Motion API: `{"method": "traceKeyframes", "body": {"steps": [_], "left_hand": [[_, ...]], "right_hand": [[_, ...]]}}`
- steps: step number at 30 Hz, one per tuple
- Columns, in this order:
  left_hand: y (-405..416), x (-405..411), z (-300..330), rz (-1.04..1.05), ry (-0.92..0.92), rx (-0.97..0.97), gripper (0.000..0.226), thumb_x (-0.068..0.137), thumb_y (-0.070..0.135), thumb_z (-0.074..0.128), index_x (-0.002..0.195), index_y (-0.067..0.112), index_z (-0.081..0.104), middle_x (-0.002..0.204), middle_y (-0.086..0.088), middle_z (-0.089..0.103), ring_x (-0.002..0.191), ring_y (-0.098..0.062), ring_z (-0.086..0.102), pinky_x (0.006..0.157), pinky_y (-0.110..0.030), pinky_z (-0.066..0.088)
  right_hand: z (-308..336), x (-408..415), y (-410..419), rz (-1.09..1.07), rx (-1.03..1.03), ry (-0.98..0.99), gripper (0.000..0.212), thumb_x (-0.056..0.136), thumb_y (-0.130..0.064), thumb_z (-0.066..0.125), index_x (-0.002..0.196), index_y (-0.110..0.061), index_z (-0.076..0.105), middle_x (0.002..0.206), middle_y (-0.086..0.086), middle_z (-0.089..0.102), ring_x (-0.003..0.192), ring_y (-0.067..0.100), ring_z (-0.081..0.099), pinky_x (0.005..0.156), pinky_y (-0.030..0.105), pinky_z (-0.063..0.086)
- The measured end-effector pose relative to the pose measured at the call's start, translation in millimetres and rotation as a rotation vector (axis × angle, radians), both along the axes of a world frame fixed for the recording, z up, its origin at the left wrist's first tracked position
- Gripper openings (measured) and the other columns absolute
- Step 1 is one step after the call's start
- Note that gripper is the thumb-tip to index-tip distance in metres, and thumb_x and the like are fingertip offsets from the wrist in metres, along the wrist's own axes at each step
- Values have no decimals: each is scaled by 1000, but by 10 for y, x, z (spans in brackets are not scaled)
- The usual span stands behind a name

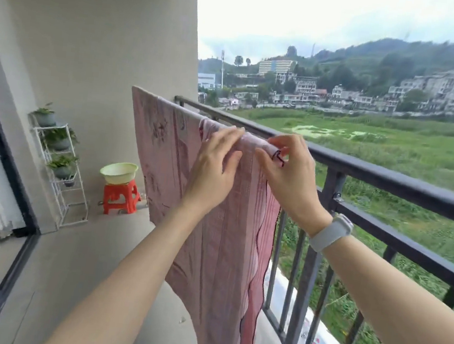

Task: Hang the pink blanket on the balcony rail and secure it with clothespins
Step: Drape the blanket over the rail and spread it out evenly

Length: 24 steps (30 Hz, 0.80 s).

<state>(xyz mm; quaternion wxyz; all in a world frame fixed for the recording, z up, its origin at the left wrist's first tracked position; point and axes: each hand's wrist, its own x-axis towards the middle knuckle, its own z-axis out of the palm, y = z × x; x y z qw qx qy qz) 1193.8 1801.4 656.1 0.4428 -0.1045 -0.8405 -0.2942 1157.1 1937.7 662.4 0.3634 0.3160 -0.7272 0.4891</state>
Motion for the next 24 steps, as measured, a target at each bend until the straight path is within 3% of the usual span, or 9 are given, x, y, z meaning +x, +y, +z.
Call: {"method": "traceKeyframes", "body": {"steps": [3,6,11,15,17,19,21,24], "left_hand": [[-11,-76,45,-27,-40,-14,36,92,12,45,129,16,47,135,-3,47,127,-15,37,108,-28,26],[-32,-90,48,-53,-17,-39,35,92,12,46,126,18,49,131,0,52,125,-13,39,103,-22,25],[-174,-114,64,-67,-77,-99,39,92,16,47,131,19,43,137,1,45,130,-12,33,108,-28,23],[-492,-57,12,-15,-129,-58,42,91,16,47,132,17,41,140,-3,41,131,-15,33,109,-31,25],[-722,32,-106,52,-178,-20,41,91,15,47,132,15,41,139,-4,42,129,-18,35,107,-32,27],[-1006,149,-282,125,-240,3,41,91,14,46,132,15,41,139,-5,42,128,-20,37,106,-35,30],[-1328,268,-464,210,-277,9,41,89,13,47,130,12,43,137,-8,45,126,-24,39,105,-37,31],[-1765,423,-668,315,-334,20,41,88,12,48,129,10,44,134,-11,47,124,-27,41,105,-39,32]], "right_hand": [[42,16,11,-65,-36,84,14,85,-11,60,75,-2,58,71,4,55,63,14,45,57,19,37],[80,69,109,-134,-40,186,18,86,-18,55,76,-4,58,70,0,53,64,15,47,59,23,38],[123,232,95,-249,147,152,36,80,-30,39,103,-13,61,99,3,61,95,21,55,82,35,40],[255,420,-213,-480,493,306,36,85,-30,39,103,-12,64,105,7,65,105,28,55,98,44,34],[284,495,-444,-574,802,224,41,89,-29,39,119,-7,54,125,16,56,127,31,39,111,52,11],[247,498,-691,-586,981,152,53,92,-33,36,136,-4,31,145,21,30,139,34,15,110,54,-7],[153,475,-962,-550,1020,133,58,92,-35,34,141,-8,18,151,20,16,140,35,5,111,52,-6],[-70,404,-1369,-452,1068,124,58,92,-35,36,142,-11,16,152,16,13,140,33,2,111,53,-3]]}}
